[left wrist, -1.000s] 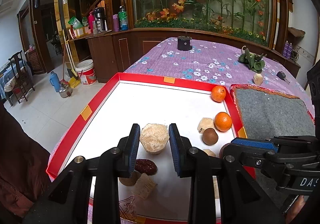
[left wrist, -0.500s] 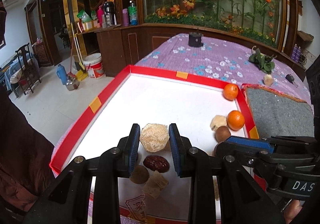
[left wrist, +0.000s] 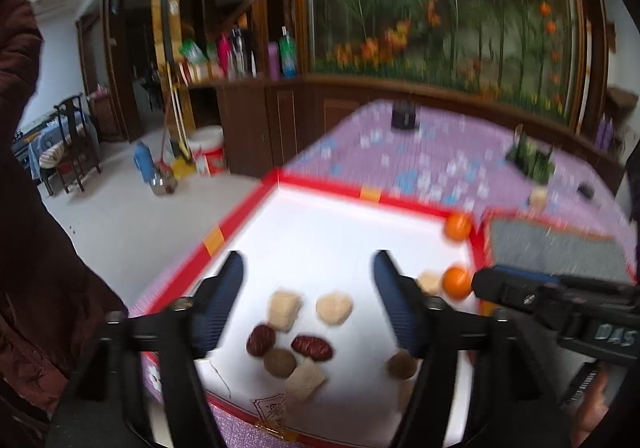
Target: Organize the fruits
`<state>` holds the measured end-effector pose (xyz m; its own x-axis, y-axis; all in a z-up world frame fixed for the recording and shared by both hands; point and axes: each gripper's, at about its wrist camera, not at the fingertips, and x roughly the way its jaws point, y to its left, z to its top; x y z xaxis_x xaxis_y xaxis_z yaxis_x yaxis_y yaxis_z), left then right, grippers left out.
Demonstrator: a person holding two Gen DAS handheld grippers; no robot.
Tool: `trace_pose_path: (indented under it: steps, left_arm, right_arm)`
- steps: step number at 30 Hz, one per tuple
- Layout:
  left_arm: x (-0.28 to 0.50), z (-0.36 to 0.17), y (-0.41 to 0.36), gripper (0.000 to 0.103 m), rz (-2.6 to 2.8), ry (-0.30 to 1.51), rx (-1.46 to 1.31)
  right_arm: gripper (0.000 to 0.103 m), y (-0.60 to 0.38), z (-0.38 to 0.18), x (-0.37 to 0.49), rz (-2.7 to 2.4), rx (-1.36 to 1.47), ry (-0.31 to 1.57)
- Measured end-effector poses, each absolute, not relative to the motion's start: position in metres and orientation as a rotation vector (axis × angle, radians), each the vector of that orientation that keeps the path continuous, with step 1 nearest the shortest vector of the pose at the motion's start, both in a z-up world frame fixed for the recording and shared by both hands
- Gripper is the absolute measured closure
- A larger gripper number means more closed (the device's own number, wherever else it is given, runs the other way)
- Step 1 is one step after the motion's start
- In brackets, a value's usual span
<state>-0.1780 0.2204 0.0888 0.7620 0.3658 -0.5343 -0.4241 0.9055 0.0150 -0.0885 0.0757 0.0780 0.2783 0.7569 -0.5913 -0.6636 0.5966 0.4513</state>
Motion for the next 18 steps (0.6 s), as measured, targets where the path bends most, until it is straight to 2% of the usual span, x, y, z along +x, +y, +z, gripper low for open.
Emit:
trace_pose_path:
  steps: [2,7,10,12,17,18]
  left_arm:
    - [-0.191,0.109,0.213,0.019,0.447,0.493,-0.101]
    - [-0.231,0.146,0.196,0.018,0.476,0.382,-0.123]
    - [-0.249,0.157,0.182,0.018,0.484,0.362,-0.083]
    - [-0.267,0.164,0.167,0.016,0.488,0.328,-0.027]
    - [-0.308,0.177,0.135,0.0,0.496,0.248,0.102]
    - [-0.314,0.18,0.131,0.0,0.49,0.234,0.113]
  right_arm:
    - [0.076,0.066,0.089,-0.09,0.935,0.131,0.835]
    - [0.075,0.037,0.126,-0.104,0.871,0.138,0.732]
    - [0.069,0.018,0.15,-0.116,0.826,0.159,0.671]
    - [0.069,0.007,0.165,-0.126,0.798,0.172,0.636]
    - [0.062,-0.009,0.202,-0.161,0.747,0.187,0.538]
    - [0.059,-0.012,0.209,-0.169,0.738,0.193,0.517]
